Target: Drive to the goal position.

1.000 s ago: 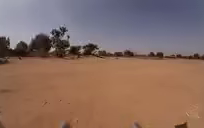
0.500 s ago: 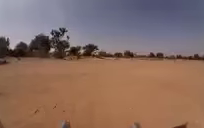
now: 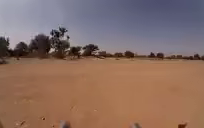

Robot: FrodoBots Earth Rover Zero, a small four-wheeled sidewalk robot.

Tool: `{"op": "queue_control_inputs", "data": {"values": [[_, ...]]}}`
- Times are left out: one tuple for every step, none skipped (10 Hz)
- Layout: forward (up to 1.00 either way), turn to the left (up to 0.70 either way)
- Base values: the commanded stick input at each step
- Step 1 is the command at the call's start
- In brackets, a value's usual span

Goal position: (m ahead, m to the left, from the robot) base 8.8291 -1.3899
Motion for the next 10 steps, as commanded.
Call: {"op": "queue_control_inputs", "data": {"values": [[0.50, 0.00], [0.50, 0.00], [0.50, 0.00], [0.50, 0.00], [0.50, 0.00], [0.50, 0.00], [0.50, 0.00], [0.50, 0.00], [0.50, 0.00], [0.50, 0.00]]}}
